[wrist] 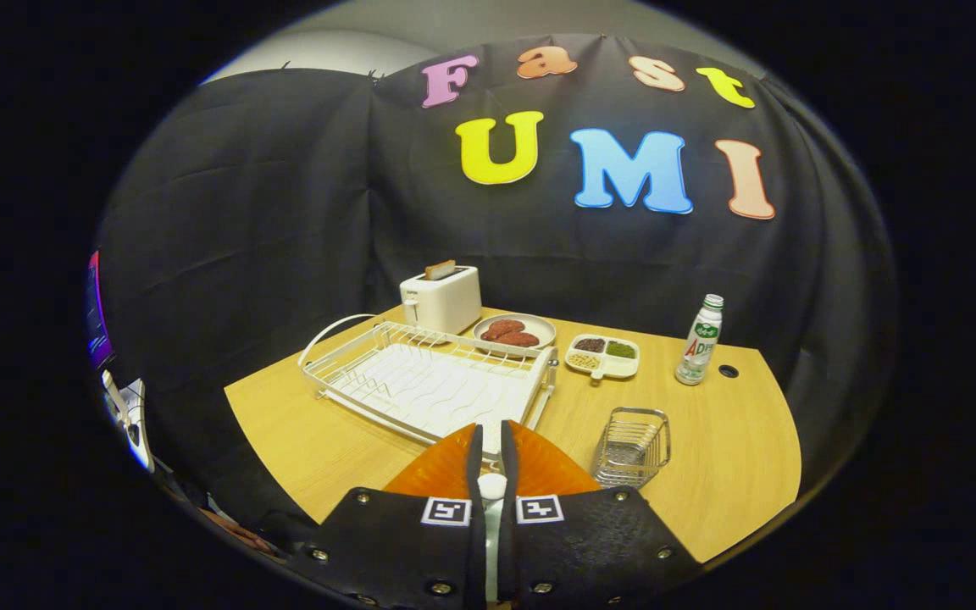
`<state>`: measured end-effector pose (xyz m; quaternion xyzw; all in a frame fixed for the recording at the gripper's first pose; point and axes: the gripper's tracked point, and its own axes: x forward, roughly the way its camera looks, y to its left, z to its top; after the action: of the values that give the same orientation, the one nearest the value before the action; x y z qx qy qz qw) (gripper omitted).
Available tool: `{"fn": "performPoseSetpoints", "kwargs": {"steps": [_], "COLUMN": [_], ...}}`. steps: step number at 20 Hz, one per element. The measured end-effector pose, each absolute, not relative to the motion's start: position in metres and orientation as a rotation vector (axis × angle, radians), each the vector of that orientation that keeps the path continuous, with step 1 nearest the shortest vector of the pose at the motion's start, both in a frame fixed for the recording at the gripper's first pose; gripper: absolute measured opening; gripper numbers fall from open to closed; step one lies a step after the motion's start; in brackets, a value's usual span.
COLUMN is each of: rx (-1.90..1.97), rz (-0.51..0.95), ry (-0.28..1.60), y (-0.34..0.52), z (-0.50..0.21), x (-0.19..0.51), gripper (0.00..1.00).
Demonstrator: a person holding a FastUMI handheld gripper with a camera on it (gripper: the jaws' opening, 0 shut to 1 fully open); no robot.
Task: Take the plate from the dish rack, then take the spoon from the basket and place it into the plate.
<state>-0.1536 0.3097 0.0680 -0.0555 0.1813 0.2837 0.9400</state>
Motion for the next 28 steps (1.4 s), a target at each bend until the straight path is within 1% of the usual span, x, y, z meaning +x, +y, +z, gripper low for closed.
{"fn": "performPoseSetpoints", "kwargs": {"steps": [9, 12, 14, 15, 17, 18, 19, 28], "rx": [-0.125, -0.129, -0.121, -0.119, -0.107, -0.093, -0.082, 0.048], "rz": [0.646, 0.640, 0.678, 0.671, 0.643, 0.640, 0.622, 0.346], "ry": [0.454, 0.465, 0.471, 0.463, 0.436, 0.431, 0.415, 0.157], "y": [0.346, 0.347, 0.354, 0.352, 0.345, 0.343, 0.336, 0.237], "z": [0.035, 0.031, 0.033, 0.036, 0.047, 0.055, 0.066, 0.196], "x": [-0.155, -0.152, -0.155, -0.153, -0.146, -0.144, -0.143, -0.097], "gripper": [0.08, 0.08, 0.15, 0.22, 0.22, 0.27, 0.39, 0.39]}}
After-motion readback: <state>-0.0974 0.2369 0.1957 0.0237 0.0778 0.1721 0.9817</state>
